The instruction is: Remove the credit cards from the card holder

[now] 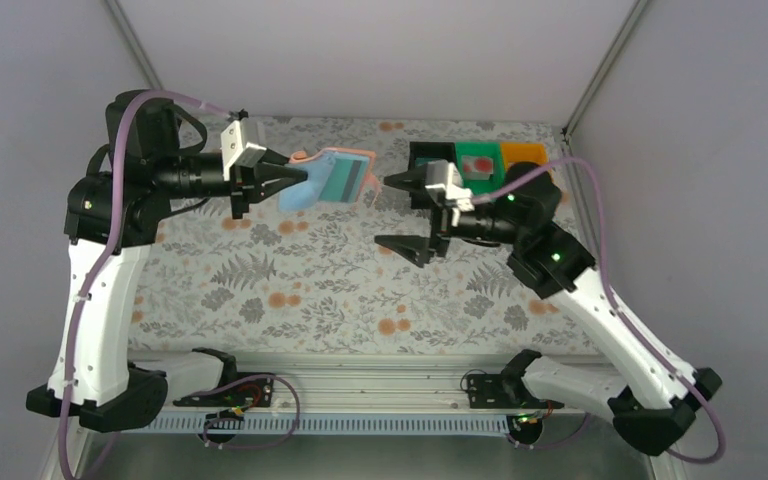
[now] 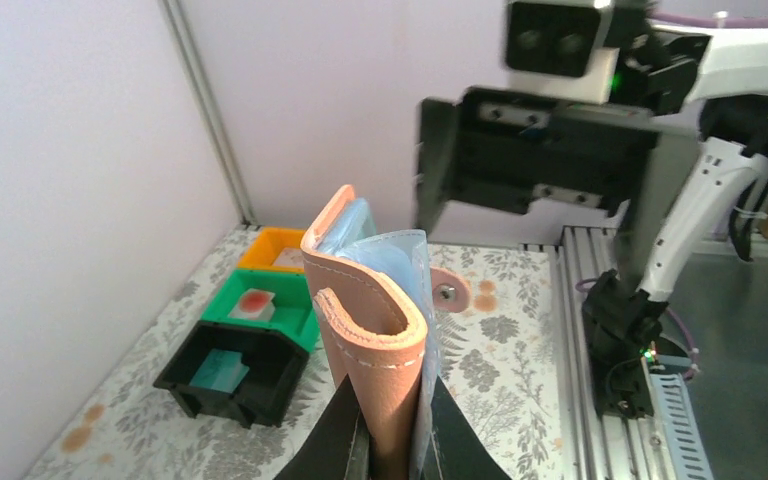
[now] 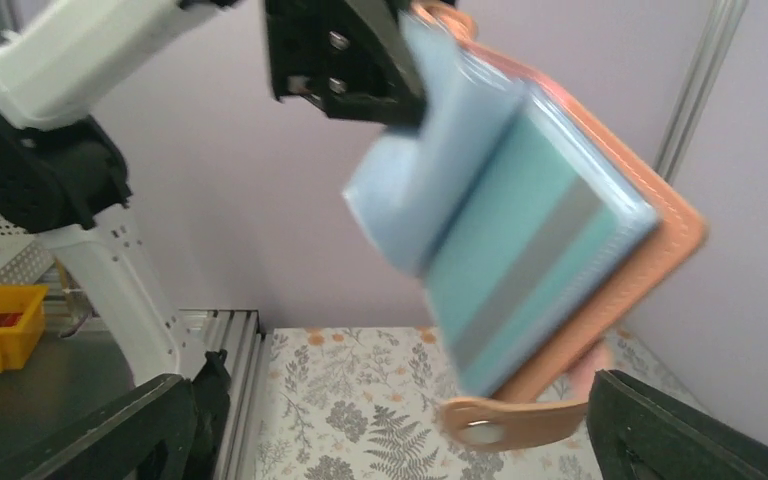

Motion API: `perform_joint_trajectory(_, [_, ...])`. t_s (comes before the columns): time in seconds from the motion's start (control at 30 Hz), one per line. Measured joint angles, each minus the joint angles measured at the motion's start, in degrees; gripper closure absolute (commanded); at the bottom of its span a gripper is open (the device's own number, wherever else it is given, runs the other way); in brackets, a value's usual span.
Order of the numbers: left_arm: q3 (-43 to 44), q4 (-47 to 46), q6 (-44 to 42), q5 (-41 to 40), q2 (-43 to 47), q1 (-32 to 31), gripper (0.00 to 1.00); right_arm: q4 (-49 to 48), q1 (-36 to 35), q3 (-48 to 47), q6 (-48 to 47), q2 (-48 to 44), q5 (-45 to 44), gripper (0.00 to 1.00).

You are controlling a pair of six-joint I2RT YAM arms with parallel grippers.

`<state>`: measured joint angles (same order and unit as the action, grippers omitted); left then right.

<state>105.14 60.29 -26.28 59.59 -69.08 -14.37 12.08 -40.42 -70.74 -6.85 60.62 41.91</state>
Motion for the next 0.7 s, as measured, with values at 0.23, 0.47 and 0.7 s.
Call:
perform_joint_trajectory(0.23, [0.09, -1.29, 1.07, -2.40, 0.46, 0.07, 0.98, -4.22, 0.66, 1.33, 3.74, -4.50, 5.38, 0.25])
perform_joint_trajectory(0.47, [0.50, -1.46, 1.38, -2.64, 0.70, 0.24, 0.98, -11.10, 0.24, 1.01, 12.02, 2.08, 5.75, 0.33])
perform_joint_trajectory(0.7, [0.72, -1.51, 1.49, -2.60, 0.72, 0.39, 0.97, -15.50, -0.52, 1.01, 16.04, 4.22, 5.33, 0.39])
